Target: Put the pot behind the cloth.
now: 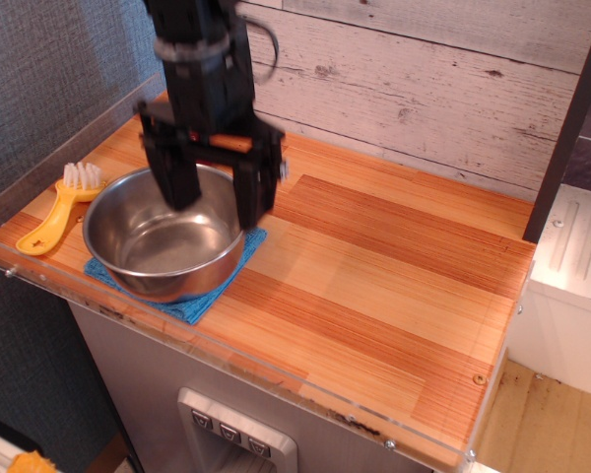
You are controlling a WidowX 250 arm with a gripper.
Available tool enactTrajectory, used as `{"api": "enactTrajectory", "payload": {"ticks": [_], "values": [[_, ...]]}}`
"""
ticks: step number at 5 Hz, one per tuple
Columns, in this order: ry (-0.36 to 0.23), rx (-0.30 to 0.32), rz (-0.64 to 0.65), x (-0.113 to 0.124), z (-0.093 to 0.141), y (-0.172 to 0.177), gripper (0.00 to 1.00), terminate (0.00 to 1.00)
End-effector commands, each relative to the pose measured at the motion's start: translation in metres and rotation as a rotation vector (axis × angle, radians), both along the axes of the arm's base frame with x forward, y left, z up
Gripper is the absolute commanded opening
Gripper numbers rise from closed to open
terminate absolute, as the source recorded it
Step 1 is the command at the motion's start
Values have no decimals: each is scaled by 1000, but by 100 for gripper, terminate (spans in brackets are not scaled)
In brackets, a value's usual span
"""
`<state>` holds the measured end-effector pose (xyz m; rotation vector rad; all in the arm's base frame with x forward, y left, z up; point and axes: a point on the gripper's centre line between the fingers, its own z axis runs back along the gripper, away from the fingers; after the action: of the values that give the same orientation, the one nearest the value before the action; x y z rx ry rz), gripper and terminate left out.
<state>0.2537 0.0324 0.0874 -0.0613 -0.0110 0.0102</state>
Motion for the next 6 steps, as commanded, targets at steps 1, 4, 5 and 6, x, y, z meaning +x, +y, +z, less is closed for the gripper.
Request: {"api": "enactTrajectory", "payload": {"ticks": [1,4,5,6], "values": [[5,20,39,0,-27,9,100,0],[15,35,20,-1,-41,6,0,0],[5,41,15,-1,-40,6,0,0],[-32,34,-6,1,-29,6,0,0]]}}
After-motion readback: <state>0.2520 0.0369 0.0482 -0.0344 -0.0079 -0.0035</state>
